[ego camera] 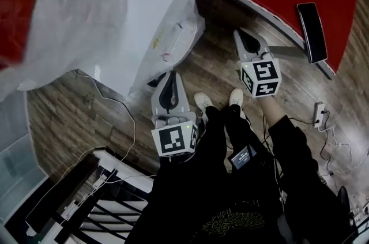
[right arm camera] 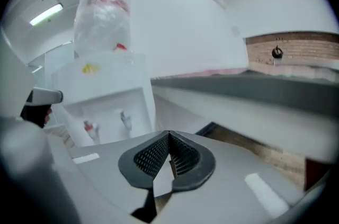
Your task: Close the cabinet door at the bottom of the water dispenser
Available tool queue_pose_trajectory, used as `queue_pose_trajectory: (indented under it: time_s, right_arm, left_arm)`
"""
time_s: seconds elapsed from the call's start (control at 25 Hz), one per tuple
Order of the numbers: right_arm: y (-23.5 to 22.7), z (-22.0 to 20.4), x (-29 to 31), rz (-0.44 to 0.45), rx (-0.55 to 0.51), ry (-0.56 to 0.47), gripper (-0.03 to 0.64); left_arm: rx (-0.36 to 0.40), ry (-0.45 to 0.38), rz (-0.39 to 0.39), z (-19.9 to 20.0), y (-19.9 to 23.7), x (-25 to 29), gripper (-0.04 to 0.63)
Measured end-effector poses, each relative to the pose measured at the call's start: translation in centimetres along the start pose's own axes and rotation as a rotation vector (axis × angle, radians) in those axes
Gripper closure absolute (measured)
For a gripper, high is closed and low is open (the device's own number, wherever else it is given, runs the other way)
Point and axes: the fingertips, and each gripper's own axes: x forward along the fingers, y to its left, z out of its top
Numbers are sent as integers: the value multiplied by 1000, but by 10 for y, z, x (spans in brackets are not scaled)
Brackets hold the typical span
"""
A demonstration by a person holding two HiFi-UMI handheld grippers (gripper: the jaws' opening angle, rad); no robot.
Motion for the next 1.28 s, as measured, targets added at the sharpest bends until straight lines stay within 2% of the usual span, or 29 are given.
queue_pose_trajectory:
  time_s: [0.12, 0.28, 0.44, 0.56, 0.72, 0.88, 1.08, 1.28]
  right_arm:
    - [16, 74, -50, 41, 11, -130, 617]
    - [41, 155, -107, 58, -5, -257, 617]
    - [74, 210, -148, 94, -72, -320, 617]
    - [95, 240, -171, 121, -111, -342, 617]
    - [110, 261, -201, 147, -84, -340, 617]
    - [115, 285, -221, 162, -65, -385, 617]
    - [111, 290, -222, 131, -102, -456, 618]
    - [113, 305, -220, 116, -139, -438, 618]
  left_arm:
    - [7, -62, -14, 51, -15, -11, 588]
    - [-6, -87, 35, 105, -18, -33, 589]
    - [29, -149, 83, 154, -14, -56, 588]
    - [10, -223, 113, 193, -7, -74, 588]
    - [19, -303, 91, 236, -18, -103, 589]
    - [38, -371, 94, 264, -26, -121, 588]
    - [32, -385, 103, 253, -31, -111, 588]
    - [26, -396, 92, 266, -31, -119, 588]
